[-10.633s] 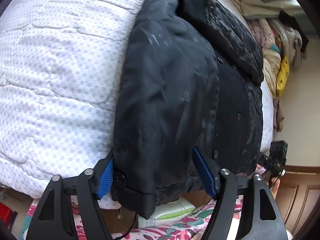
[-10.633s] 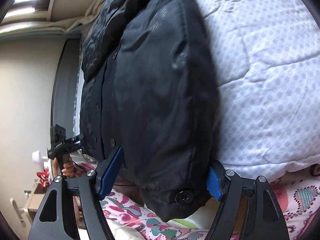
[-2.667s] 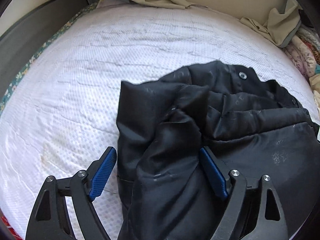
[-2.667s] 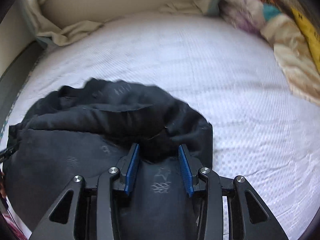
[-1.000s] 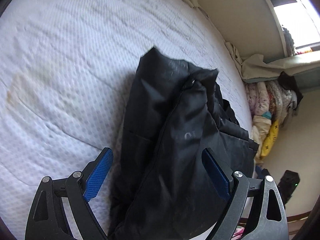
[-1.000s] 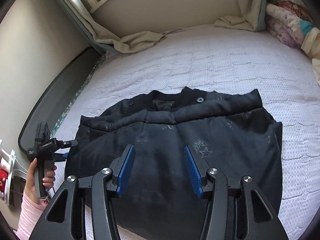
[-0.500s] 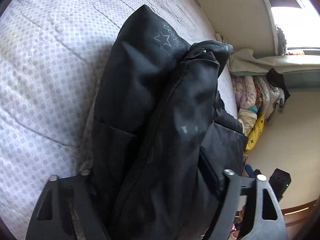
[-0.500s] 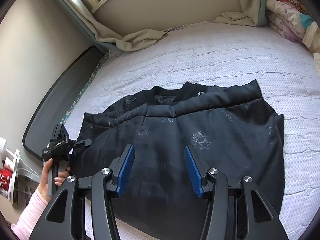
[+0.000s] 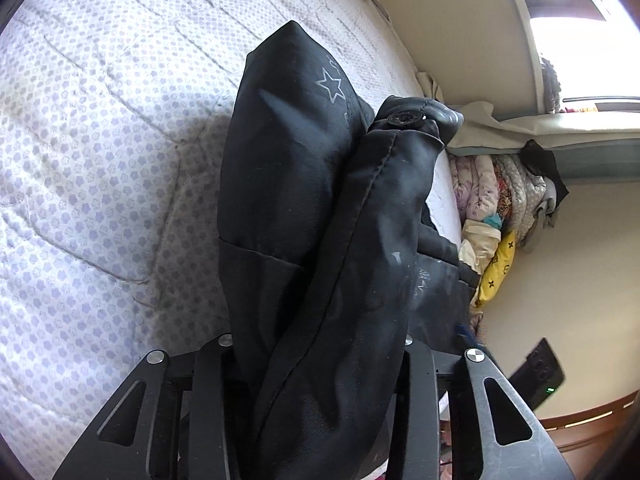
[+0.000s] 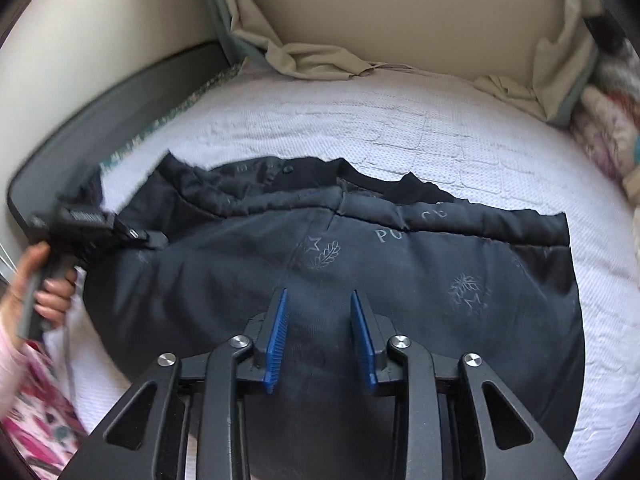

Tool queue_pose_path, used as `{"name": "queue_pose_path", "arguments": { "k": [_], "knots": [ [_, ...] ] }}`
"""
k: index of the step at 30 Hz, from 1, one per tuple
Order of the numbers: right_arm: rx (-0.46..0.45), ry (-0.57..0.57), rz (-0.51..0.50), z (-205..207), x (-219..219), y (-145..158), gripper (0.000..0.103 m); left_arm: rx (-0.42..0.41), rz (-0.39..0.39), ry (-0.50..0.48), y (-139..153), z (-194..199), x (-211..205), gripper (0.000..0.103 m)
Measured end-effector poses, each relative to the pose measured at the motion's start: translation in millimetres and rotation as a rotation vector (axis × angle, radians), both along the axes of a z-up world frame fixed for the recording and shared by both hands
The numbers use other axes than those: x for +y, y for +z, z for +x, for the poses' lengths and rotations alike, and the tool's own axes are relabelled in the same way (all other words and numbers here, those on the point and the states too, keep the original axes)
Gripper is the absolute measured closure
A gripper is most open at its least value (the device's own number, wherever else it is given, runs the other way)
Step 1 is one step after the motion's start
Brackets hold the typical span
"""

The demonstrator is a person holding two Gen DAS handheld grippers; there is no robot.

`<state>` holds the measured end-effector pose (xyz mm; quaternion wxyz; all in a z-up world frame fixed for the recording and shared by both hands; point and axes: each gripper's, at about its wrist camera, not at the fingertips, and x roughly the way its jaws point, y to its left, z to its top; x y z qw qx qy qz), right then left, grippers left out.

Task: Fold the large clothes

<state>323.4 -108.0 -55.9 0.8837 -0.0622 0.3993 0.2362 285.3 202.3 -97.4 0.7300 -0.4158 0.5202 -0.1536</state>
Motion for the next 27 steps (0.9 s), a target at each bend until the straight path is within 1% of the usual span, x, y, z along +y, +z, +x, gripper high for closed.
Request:
{"name": "queue_pose_path", "arguments": {
  "k": [5, 7, 12, 15, 21, 24, 27],
  "knots": [
    [0.016, -0.005, -0.081, 13.6, 8.2, -26.5, 0.076, -0.027, -0.039, -0.003, 12.5, -1.8, -2.7, 0.066],
    [0.020, -0.005, -0.093, 17.5, 8.3, -33.8, 0.078, -0.048, -0.054, -0.015, 19.7, -4.9, -4.5, 0.067],
    [0.048, -0.014, -0.062, 27.5, 4.3, -46.8, 0.079, -0.098, -0.080, -0.043, 42.8, -9.7, -15.6, 0.068],
    [0.043, -0.019, -0.065, 30.7, 4.2, -53.6, 0.081, -0.101, -0.094, -0.043, 53.8, -11.0, -24.3, 0.068],
    [0.040, -0.030, -0.079, 37.2, 4.7, -64.7, 0.085, -0.077, -0.073, -0.045, 82.1, -7.3, -49.6, 0.068],
    [0.048, -0.038, -0.066, 40.8, 2.6, -68.4, 0.087, -0.070, -0.036, -0.062, 101.7, -4.1, -69.7, 0.068],
    [0.055, -0.042, -0.058, 41.2, 1.8, -70.0, 0.088, -0.062, 0.019, -0.092, 123.4, 1.4, -100.4, 0.068]
  ]
}}
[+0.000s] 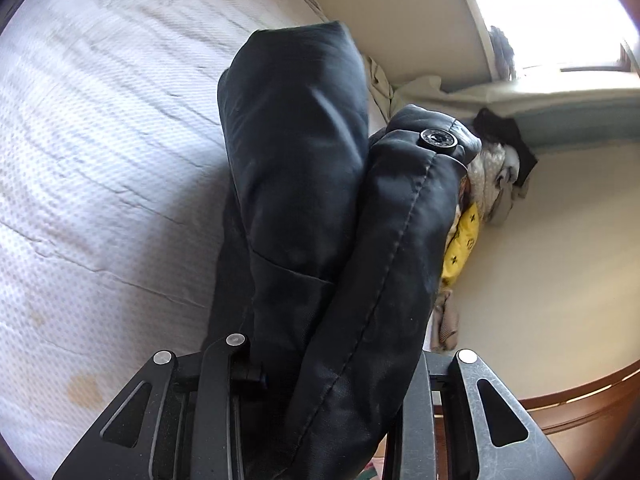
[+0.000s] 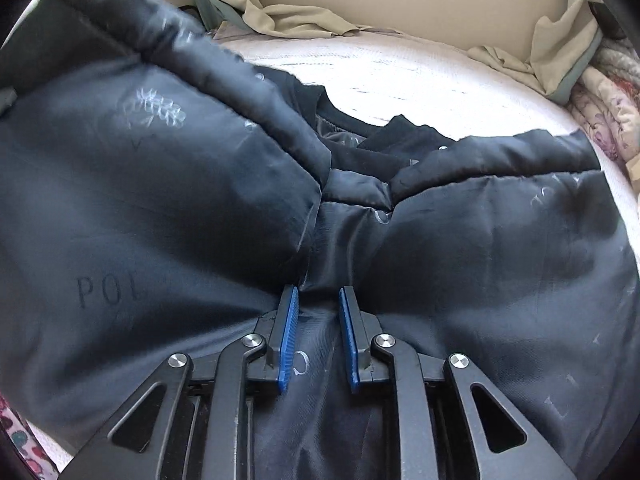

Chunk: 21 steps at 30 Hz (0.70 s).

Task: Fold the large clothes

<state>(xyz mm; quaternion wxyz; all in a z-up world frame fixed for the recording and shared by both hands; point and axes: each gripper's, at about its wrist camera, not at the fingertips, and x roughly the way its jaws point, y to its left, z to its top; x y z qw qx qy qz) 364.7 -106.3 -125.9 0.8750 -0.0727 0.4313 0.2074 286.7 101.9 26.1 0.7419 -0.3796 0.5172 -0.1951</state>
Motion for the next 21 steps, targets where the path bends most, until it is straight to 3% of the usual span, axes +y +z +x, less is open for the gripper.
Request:
{"name": "queue_pose_path", "arguments": {
  "k": [11, 18, 21],
  "knots": [
    [0.044, -0.035, 0.070, 10.4, -14.9, -5.7, 0.091, 0.028, 0.161, -0.051, 34.9, 11.0, -107.3, 0.067],
    [0.141, -0.066, 0.217, 25.5, -41.5, -5.7, 0.094, 0.038, 0.209, 0.041, 37.6, 21.2, -150.0, 0.066],
    [0.238, -0.074, 0.275, 30.3, -59.0, 5.8, 0.094, 0.034, 0.223, 0.055, 38.7, 23.6, -161.1, 0.065]
  ]
}}
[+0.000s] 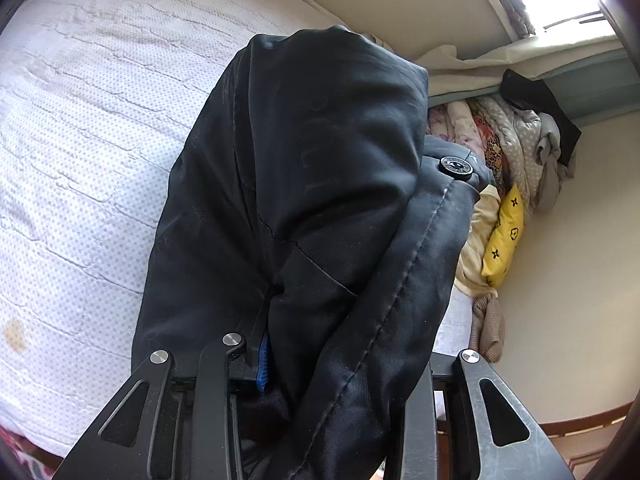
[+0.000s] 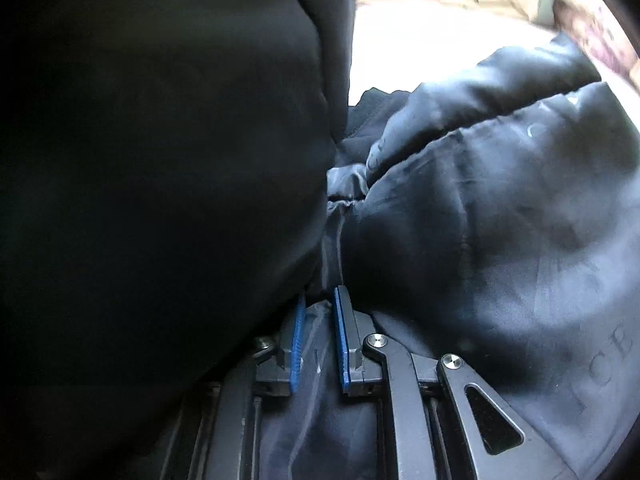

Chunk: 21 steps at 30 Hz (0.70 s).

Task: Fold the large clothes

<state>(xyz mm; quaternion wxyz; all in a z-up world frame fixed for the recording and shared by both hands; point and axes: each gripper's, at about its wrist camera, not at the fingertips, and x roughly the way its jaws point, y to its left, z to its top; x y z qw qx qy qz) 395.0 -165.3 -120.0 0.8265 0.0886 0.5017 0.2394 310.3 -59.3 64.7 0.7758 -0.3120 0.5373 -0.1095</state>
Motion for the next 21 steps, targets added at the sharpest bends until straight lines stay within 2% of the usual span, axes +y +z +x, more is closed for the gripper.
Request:
{"name": "queue_pose_path", "arguments": {
  "k": [3, 4, 8, 10, 12, 14, 17, 19, 21],
  "knots": [
    [0.095, -0.035, 0.068, -4.9, -31.6, 20.0, 0.094, -0.003, 0.016, -0.003, -1.6, -1.8, -9.2, 0.065],
    [0.104, -0.049, 0.091, -7.5, -41.5, 25.5, 0.091, -0.003, 0.024, -0.009, -3.6, -2.5, -13.9, 0.064],
    [0.074, -0.174, 0.230, -22.9, -105.6, 57.6, 0.063, -0.013, 0.072, -0.036, -11.8, -8.6, -37.5, 0.063],
    [0.052, -0.215, 0.355, -27.9, -134.9, 69.7, 0.060, -0.028, 0.114, -0.056, -15.4, -11.2, -52.4, 0.062],
    [0.029, -0.229, 0.542, -31.7, -160.8, 78.2, 0.053, -0.041, 0.147, -0.072, -17.7, -13.6, -65.7, 0.061],
    [0.014, -0.218, 0.625, -32.3, -171.1, 82.5, 0.043, -0.053, 0.182, -0.087, -21.0, -16.5, -77.9, 0.059],
    [0.005, -0.160, 0.669, -28.0, -169.1, 87.9, 0.032, -0.064, 0.217, -0.104, -24.6, -19.0, -90.3, 0.059],
    [0.026, -0.133, 0.678, -28.2, -153.0, 89.5, 0.030, -0.075, 0.242, -0.114, -26.0, -20.7, -96.7, 0.058],
    [0.057, -0.125, 0.645, -21.9, -139.1, 90.8, 0.029, -0.085, 0.262, -0.121, -26.7, -22.2, -100.6, 0.057]
  ]
}}
